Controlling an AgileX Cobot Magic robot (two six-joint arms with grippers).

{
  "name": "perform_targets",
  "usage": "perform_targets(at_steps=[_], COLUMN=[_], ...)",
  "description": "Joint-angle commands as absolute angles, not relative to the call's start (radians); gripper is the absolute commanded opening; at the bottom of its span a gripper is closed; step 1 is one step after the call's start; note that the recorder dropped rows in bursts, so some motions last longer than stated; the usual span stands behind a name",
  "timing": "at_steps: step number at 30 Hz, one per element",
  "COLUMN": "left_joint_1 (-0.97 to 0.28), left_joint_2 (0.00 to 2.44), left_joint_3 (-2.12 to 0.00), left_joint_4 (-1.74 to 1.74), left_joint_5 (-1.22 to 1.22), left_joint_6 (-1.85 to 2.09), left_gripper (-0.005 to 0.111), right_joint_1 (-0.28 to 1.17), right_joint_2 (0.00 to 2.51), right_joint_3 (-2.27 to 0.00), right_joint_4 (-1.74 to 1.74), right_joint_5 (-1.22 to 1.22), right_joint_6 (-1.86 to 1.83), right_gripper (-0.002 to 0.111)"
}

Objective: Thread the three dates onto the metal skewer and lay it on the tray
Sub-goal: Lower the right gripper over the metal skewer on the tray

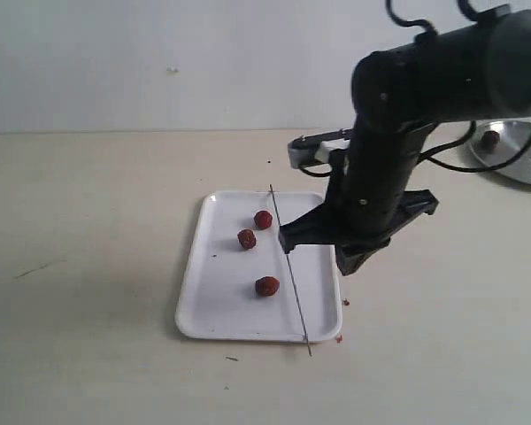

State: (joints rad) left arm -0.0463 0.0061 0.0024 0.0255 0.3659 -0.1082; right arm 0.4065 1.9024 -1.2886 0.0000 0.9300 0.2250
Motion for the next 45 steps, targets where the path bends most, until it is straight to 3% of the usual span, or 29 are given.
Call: perform_targets(at_steps=[1, 11, 15, 45], left_joint_1=[-0.052, -0.069, -0.069, -0.069], left_joint_2=[0.000, 0.000, 0.000, 0.000], left_joint_3=[0.000, 0.000, 0.000, 0.000], left_joint_4=[0.028, 0.028, 0.028, 0.028], left_joint_5=[0.358, 0.358, 0.358, 0.358], left_joint_6=[-0.111, -0.111, -0.111, -0.111], left_gripper=[0.000, 0.000, 0.000, 0.000], right_joint_1=[0.437, 0.442, 0.442, 0.495], right_joint_2=[1.985, 2.076, 2.096, 2.094], right_joint_3=[-1.379, -1.405, -1.405, -1.405], right_joint_4=[-0.032, 0.008, 0.021, 0.070], right_joint_5=[0.956, 0.946, 0.921, 0.881], right_joint_6=[0.256, 0.256, 0.247, 0.201], right_gripper=[0.002, 0.030, 0.035, 0.035])
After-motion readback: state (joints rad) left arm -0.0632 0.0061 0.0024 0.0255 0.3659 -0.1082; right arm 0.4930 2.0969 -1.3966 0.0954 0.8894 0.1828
